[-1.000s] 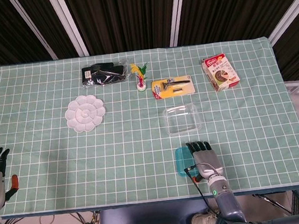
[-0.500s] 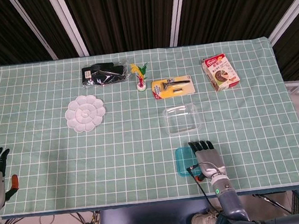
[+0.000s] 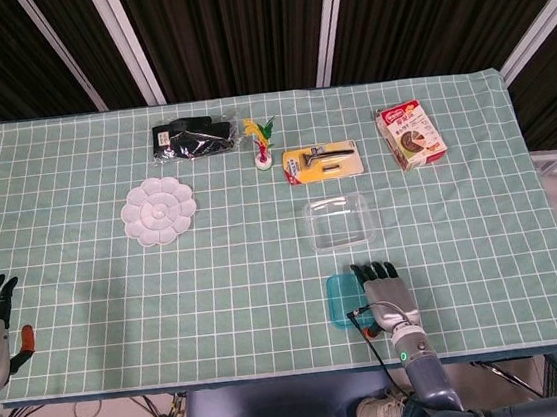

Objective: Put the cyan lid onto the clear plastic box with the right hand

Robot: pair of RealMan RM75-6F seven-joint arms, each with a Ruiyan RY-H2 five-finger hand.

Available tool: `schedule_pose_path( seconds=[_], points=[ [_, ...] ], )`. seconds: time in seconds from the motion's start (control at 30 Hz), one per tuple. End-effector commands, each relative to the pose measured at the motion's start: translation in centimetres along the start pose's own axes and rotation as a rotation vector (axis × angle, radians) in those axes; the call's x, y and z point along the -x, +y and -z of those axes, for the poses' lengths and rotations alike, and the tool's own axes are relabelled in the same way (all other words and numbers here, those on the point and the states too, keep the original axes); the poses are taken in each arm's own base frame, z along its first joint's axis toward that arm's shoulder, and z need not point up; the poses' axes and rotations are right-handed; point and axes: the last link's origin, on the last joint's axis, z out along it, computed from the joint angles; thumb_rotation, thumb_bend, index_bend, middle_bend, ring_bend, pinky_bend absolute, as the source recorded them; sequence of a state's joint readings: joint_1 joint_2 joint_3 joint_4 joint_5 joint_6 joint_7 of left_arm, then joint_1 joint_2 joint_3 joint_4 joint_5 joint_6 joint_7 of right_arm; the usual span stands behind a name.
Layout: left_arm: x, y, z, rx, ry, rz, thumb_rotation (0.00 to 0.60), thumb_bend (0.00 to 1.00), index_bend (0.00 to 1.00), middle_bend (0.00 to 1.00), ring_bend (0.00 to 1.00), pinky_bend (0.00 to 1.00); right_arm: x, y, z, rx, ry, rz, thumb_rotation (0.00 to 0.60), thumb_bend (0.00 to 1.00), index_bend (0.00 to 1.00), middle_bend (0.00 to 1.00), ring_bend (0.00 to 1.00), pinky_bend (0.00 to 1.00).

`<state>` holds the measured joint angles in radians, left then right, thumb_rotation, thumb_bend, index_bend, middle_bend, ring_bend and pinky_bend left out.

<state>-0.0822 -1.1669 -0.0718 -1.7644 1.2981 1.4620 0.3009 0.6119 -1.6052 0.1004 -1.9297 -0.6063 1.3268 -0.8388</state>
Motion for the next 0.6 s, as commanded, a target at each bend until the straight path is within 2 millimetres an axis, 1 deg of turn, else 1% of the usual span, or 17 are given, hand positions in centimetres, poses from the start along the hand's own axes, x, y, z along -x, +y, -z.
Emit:
schedule_pose_path(
  seconds=[0.03, 0.4, 0.6],
  points=[
    [0.0, -0.02, 0.0, 0.0, 0.0, -0.001, 0.6, 0.53, 0.06, 0.0, 0.0, 0.0, -0.04, -0.08, -0.01, -0.002, 0.003, -0.001, 0.6, 0.16, 0.0, 0.18, 0.0, 0.0],
    [0.0, -0.04, -0.02, -0.002, -0.001, 0.0, 0.6, 0.53, 0.06, 0.0, 0.0, 0.0, 0.01, -0.21, -0.08, 0.0, 0.002, 0.004, 0.6, 0.16, 0.0, 0.18, 0.0, 0.0],
    [0.0, -0.05, -0.02, -0.002, -0.002, 0.001, 0.6, 0.53, 0.06, 0.0, 0.0, 0.0, 0.12, -0.28, -0.23, 0.0, -0.003, 0.006, 0.6, 0.16, 0.0, 0.22, 0.0, 0.0]
  ],
)
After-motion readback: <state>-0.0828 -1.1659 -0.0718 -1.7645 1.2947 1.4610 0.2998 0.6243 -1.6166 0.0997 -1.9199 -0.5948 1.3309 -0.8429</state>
